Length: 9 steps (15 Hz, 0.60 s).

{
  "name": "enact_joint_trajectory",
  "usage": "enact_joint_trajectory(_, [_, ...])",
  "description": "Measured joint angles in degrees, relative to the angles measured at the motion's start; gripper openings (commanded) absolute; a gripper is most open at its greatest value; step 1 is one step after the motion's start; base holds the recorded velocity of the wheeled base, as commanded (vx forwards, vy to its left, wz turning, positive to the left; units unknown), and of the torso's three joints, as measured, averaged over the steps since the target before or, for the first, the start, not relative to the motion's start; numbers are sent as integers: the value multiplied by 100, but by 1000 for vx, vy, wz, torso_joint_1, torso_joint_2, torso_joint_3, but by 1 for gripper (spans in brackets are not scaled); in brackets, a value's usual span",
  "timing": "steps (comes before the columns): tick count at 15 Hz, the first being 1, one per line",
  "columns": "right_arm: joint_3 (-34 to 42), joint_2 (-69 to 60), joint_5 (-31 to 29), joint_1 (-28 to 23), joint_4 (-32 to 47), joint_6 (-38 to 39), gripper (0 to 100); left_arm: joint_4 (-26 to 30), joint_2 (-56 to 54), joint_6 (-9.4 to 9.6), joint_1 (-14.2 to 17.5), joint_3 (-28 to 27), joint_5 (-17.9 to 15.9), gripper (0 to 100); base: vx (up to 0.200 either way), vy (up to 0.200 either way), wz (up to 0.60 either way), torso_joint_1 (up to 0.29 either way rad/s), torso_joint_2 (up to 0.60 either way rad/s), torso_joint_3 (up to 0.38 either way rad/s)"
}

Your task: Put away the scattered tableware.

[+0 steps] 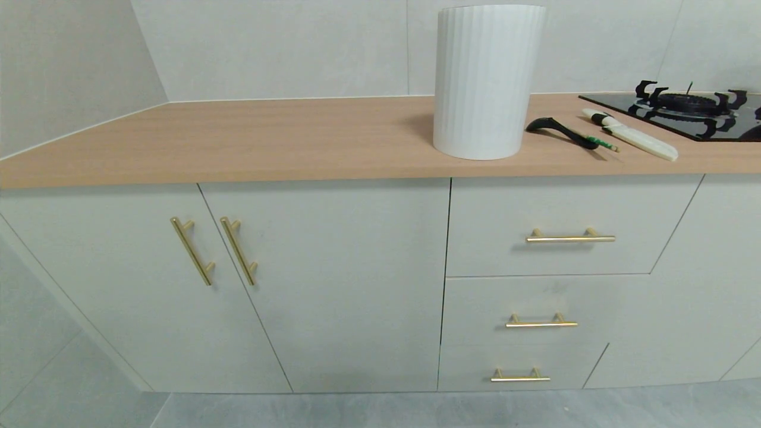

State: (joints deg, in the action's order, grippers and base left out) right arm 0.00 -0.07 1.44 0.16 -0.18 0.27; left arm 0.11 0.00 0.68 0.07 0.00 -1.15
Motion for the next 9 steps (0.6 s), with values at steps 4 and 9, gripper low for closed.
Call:
enact_joint_trajectory(4, [-90, 0, -18, 0, 5, 41, 100, 0, 0, 0, 0, 0, 0, 100, 0, 0, 0, 0, 0, 0])
enact_joint_trajectory(9, [-837, 663, 239, 199, 37, 241, 100, -1, 0, 2, 0, 0, 0, 100, 0, 0, 0, 0, 0, 0])
